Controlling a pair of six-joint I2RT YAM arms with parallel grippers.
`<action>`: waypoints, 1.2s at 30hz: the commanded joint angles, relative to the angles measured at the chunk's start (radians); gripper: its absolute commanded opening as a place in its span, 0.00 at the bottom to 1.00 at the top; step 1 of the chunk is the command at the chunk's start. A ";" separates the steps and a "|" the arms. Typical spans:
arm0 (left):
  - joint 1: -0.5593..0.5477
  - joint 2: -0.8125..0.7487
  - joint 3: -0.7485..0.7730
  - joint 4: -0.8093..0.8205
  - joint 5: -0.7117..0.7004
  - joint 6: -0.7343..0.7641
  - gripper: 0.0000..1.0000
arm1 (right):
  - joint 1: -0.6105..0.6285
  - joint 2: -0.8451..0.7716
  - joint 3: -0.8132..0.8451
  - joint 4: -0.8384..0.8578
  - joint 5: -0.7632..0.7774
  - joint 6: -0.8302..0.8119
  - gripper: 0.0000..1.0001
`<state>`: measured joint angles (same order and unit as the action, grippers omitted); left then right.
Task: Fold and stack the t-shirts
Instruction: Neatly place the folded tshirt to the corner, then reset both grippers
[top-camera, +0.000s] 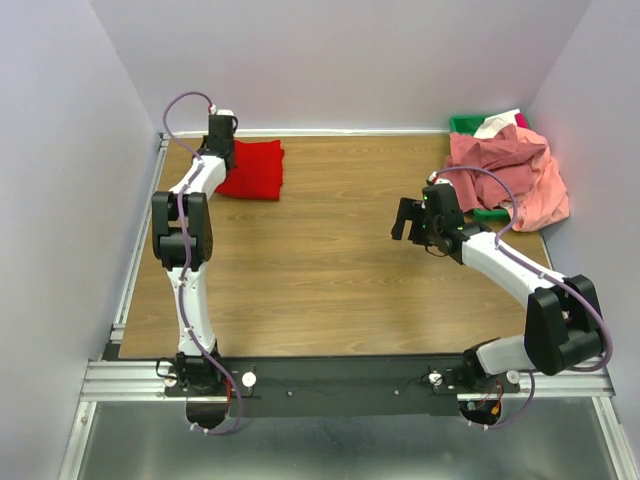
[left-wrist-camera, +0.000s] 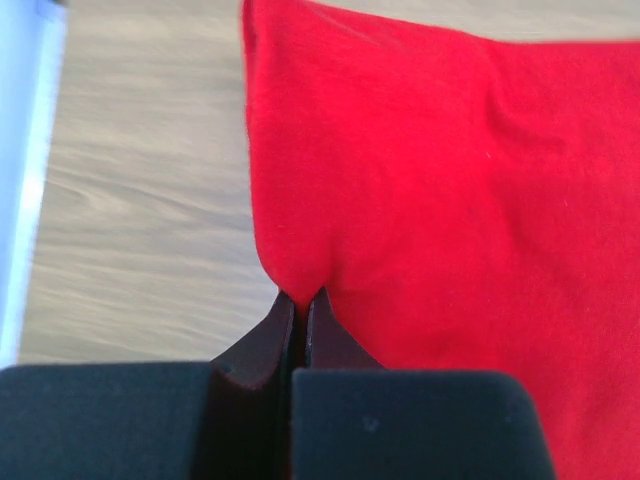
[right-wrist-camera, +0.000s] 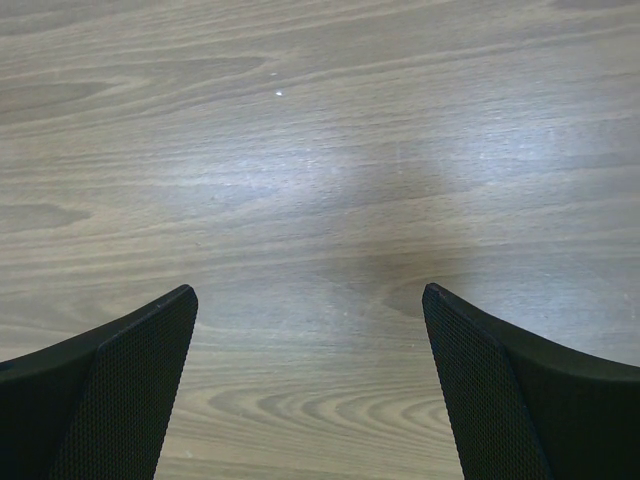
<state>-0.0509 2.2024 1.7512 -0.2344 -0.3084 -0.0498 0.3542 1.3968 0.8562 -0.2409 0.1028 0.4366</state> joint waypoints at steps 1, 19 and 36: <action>0.089 0.049 0.120 -0.026 -0.075 0.134 0.00 | 0.000 0.016 0.010 -0.032 0.067 -0.013 1.00; 0.172 0.270 0.462 -0.063 -0.184 0.295 0.00 | 0.000 0.022 0.014 -0.066 0.146 -0.016 1.00; 0.111 0.105 0.579 -0.198 -0.209 0.056 0.99 | 0.000 -0.082 -0.009 -0.094 0.233 0.082 1.00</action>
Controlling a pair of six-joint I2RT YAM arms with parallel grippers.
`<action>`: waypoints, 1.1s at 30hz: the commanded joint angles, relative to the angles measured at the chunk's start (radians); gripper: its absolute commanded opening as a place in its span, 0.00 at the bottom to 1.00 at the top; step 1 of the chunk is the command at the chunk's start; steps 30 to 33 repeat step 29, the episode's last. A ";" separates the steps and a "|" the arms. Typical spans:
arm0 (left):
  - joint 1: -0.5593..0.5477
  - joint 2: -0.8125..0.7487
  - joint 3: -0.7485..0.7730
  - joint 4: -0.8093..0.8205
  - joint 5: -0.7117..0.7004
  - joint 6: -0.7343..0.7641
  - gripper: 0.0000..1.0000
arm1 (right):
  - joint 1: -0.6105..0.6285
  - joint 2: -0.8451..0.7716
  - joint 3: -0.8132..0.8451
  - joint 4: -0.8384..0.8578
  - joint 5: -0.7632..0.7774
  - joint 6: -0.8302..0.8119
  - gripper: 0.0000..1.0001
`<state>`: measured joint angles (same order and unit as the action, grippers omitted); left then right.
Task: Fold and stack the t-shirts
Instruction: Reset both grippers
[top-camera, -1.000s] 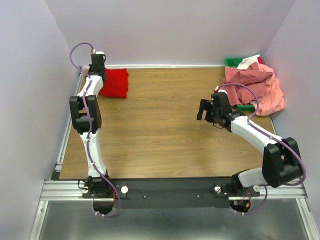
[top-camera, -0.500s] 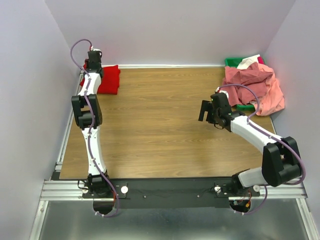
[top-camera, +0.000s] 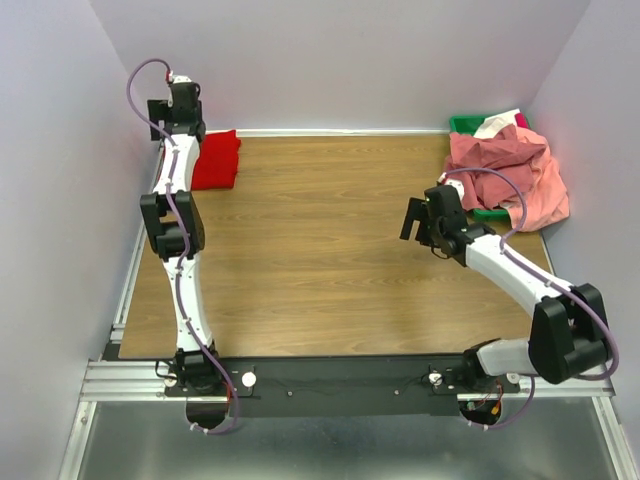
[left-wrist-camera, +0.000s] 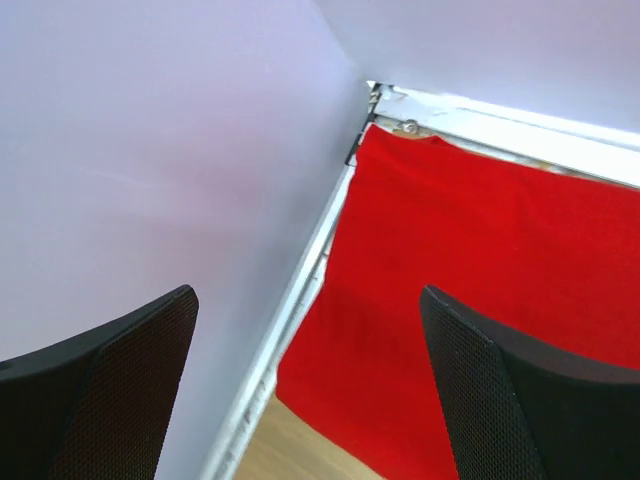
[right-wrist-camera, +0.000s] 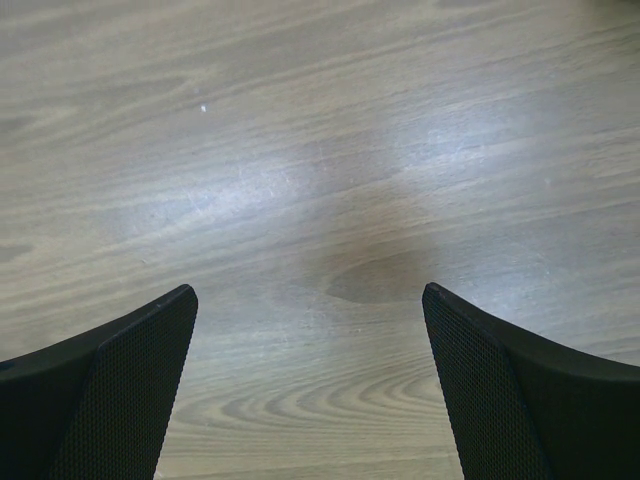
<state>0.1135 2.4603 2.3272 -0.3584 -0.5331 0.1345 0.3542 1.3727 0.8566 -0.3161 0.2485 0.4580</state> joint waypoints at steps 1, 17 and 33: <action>-0.067 -0.188 -0.017 -0.079 0.028 -0.159 0.99 | 0.000 -0.070 -0.013 -0.020 0.093 0.074 1.00; -0.653 -1.173 -1.394 0.242 0.007 -0.821 0.99 | 0.002 -0.414 -0.183 -0.020 0.187 0.267 1.00; -0.696 -1.273 -1.523 0.144 -0.018 -0.912 0.99 | 0.002 -0.517 -0.237 -0.020 0.215 0.255 1.00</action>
